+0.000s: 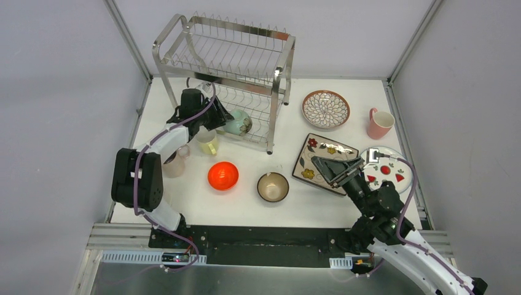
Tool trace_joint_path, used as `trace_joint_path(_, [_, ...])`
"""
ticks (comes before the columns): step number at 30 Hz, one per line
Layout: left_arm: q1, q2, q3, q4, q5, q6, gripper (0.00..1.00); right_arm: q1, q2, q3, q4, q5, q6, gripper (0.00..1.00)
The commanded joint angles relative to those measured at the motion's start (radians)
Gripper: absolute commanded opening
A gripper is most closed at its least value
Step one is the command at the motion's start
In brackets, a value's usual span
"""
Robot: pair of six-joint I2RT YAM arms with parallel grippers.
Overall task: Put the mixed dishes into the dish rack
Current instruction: Turn the bowl upside down on the dish rack, then move the bowl to the dish rack.
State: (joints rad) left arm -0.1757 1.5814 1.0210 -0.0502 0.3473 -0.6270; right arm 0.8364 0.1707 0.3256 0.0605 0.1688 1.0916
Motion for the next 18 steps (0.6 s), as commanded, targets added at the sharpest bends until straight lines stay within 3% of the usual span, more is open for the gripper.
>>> trace_joint_path(1, [-0.002,0.032,0.047,0.082,0.006,0.052,0.51,0.000,-0.001,0.042,0.017,-0.001,-0.024,1.00])
trace_joint_path(18, [-0.095,0.127,0.091,0.146,-0.004,0.012,0.47,0.000,-0.038,0.073,-0.038,0.026,-0.056,1.00])
